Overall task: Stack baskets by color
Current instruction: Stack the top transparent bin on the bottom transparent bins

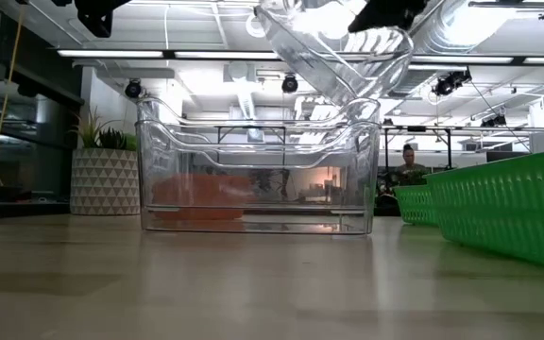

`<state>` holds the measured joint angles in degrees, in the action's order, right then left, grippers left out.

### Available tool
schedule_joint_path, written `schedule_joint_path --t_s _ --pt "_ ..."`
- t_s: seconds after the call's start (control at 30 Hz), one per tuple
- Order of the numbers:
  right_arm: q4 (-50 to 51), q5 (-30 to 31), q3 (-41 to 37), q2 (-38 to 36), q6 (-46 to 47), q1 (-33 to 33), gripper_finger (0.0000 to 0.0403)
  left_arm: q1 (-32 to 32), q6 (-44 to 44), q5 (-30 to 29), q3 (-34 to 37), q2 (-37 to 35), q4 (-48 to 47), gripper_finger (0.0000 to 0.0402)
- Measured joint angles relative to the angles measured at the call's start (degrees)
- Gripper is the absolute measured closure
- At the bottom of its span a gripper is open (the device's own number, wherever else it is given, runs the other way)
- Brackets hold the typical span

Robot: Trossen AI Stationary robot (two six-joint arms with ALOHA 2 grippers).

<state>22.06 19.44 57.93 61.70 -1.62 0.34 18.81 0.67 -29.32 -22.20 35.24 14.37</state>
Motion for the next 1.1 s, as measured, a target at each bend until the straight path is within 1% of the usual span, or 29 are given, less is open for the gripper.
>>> schedule_joint_path --t_s 0.13,0.3,0.5,0.6,0.9,1.1 --pt "-7.56 2.54 -4.07 -0.12 -1.94 5.72 0.0403 -0.01 0.00 -0.01 0.00 0.00 -0.11 0.0230" --pt "-19.68 3.69 -9.09 -0.12 -4.37 9.72 0.0403 -0.02 0.00 -0.78 0.00 0.00 -0.17 0.0230" --pt "-36.22 1.57 -16.82 -0.12 -4.88 11.62 0.0403 -0.02 0.00 -1.15 0.00 0.00 -0.91 0.0230" --pt "-42.27 1.52 -20.00 -0.12 -5.78 11.89 0.0403 -0.02 0.00 -1.15 0.00 0.00 -1.11 0.0230" --pt "-45.94 1.53 -20.98 -0.12 -6.26 11.85 0.0403 -0.02 0.00 -1.14 0.00 0.00 -1.11 0.0230" --pt "-46.07 1.51 -20.98 -0.12 -5.98 11.85 0.0403 -0.02 0.00 -1.14 0.00 0.00 -1.11 0.0230"
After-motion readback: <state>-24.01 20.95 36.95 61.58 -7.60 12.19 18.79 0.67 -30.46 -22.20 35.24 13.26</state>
